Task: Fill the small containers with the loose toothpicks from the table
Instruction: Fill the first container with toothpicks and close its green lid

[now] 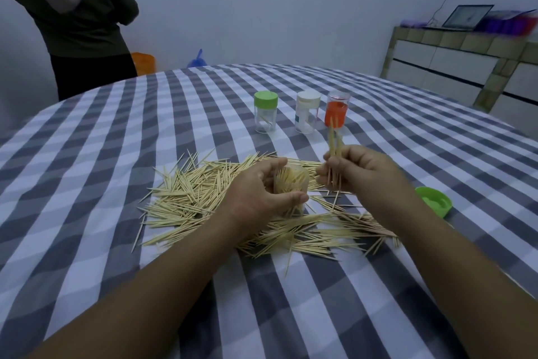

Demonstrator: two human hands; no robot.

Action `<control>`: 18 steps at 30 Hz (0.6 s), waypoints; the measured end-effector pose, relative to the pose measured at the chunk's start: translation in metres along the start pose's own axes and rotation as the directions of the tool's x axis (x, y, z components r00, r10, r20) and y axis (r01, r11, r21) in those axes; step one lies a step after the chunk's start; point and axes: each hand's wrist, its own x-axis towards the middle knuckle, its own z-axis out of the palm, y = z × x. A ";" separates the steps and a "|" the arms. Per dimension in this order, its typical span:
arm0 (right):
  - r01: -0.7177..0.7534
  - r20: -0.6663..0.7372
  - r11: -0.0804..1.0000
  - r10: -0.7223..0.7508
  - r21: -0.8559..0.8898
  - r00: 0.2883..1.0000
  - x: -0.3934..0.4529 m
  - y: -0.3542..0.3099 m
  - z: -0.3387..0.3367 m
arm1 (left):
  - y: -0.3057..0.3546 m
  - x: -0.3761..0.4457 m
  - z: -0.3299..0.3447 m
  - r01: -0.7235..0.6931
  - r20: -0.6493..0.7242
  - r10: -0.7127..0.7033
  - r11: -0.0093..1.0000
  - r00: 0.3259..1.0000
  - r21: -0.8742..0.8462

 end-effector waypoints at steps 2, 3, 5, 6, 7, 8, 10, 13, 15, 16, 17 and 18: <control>0.039 -0.079 0.980 -0.024 0.195 0.997 -0.001 -0.001 0.008 | 0.000 0.000 0.003 -0.013 0.018 0.013 1.000 1.000 0.000; 0.068 -0.112 0.960 -0.038 0.272 0.993 -0.002 -0.002 0.011 | -0.001 0.000 0.005 -0.018 0.025 0.018 1.000 1.000 0.002; 0.107 -0.159 0.921 -0.050 0.375 0.986 -0.003 -0.002 0.018 | 0.000 -0.001 0.007 -0.023 0.041 0.022 1.000 0.999 0.005; 0.120 -0.173 0.910 -0.055 0.397 0.983 -0.003 -0.001 0.022 | 0.000 -0.001 0.008 -0.027 0.044 0.026 1.000 0.999 0.007; 0.133 -0.181 0.905 -0.063 0.405 0.981 -0.003 0.001 0.025 | 0.000 -0.001 0.009 -0.032 0.045 0.031 0.999 0.998 0.006; 0.143 -0.182 0.904 -0.074 0.402 0.981 -0.004 0.002 0.029 | 0.000 -0.002 0.009 -0.036 0.045 0.035 0.999 0.998 0.003; 0.146 -0.173 0.926 -0.089 0.348 0.981 -0.005 0.006 0.035 | 0.001 -0.003 0.009 -0.040 0.046 0.040 0.999 0.998 -0.002; 0.112 -0.158 0.977 -0.083 0.182 0.984 -0.009 0.009 0.039 | 0.003 -0.003 0.009 -0.055 0.044 0.054 0.998 0.998 0.011; 0.061 -0.137 0.988 -0.041 0.145 0.990 -0.011 0.008 0.041 | 0.004 -0.003 0.009 -0.072 0.040 0.070 0.997 0.997 0.035; 0.030 -0.117 0.987 -0.012 0.155 0.993 -0.012 0.007 0.042 | 0.004 -0.003 0.009 -0.079 0.038 0.077 0.996 0.996 0.046; 0.008 -0.103 0.988 0.008 0.155 0.995 -0.012 0.007 0.042 | 0.004 -0.004 0.009 -0.080 0.036 0.078 0.996 0.996 0.048; -0.003 -0.100 0.991 0.016 0.132 0.995 -0.013 0.007 0.042 | 0.003 -0.003 0.009 -0.079 0.036 0.078 0.996 0.996 0.045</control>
